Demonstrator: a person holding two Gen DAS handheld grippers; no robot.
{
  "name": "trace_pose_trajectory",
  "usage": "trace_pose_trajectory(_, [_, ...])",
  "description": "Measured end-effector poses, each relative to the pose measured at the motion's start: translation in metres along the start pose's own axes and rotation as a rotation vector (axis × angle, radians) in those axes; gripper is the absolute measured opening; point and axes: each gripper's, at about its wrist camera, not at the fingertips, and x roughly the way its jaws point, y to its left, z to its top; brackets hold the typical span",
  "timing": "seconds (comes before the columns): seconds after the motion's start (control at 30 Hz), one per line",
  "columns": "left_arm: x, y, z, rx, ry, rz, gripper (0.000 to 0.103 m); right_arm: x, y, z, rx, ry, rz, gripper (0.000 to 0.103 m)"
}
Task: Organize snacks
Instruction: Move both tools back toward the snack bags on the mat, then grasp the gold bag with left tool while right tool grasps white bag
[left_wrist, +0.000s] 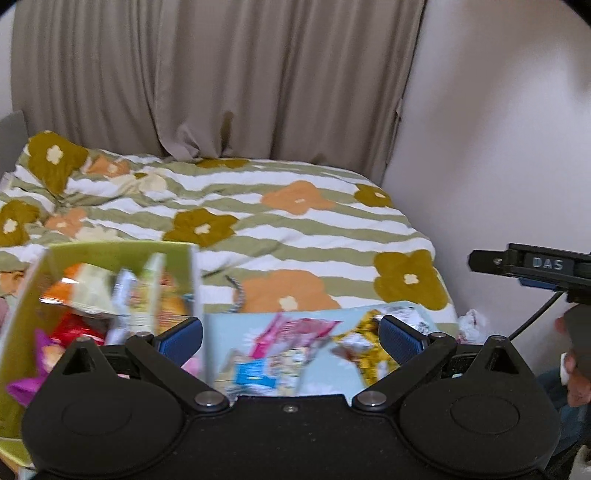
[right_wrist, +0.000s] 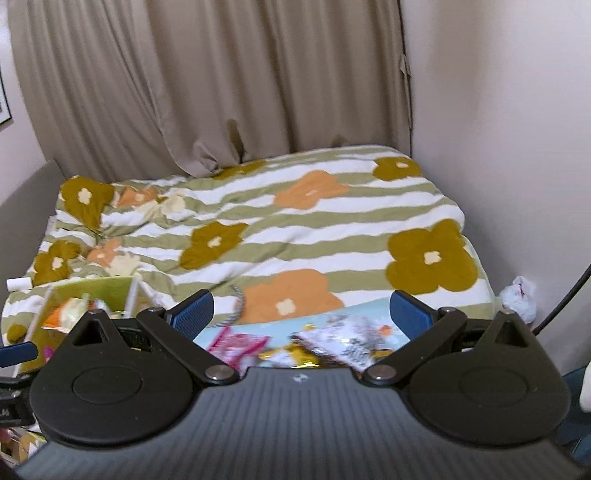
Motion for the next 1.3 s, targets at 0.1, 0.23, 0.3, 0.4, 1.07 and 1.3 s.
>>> trace_pose_trajectory(0.1, [0.026,-0.02,-0.002,-0.012,0.035,-0.005,0.103,0.024,-0.026,0.003,0.022,0.049,0.014,0.103])
trace_pose_trajectory(0.23, [0.066,-0.043,-0.008,-0.024,0.086,0.005,0.103,0.067,-0.052,0.005,0.064,0.132,0.04,0.103])
trace_pose_trajectory(0.3, [0.088,-0.052,-0.011,-0.025,0.113,0.015,0.103,0.09,-0.061,0.005,0.089,0.181,0.054,0.103])
trace_pose_trajectory(0.4, [0.115,-0.06,-0.017,-0.036,0.146,0.028,0.103,0.128,-0.071,0.0,0.129,0.259,0.066,0.103])
trace_pose_trajectory(1.07, [0.212,-0.086,-0.04,-0.086,0.296,0.056,0.102,0.224,-0.082,-0.027,0.091,0.443,0.0,0.103])
trace_pose_trajectory(1.3, [0.226,-0.092,-0.046,-0.081,0.321,0.072,0.102,0.225,-0.092,-0.032,0.096,0.487,0.009,0.103])
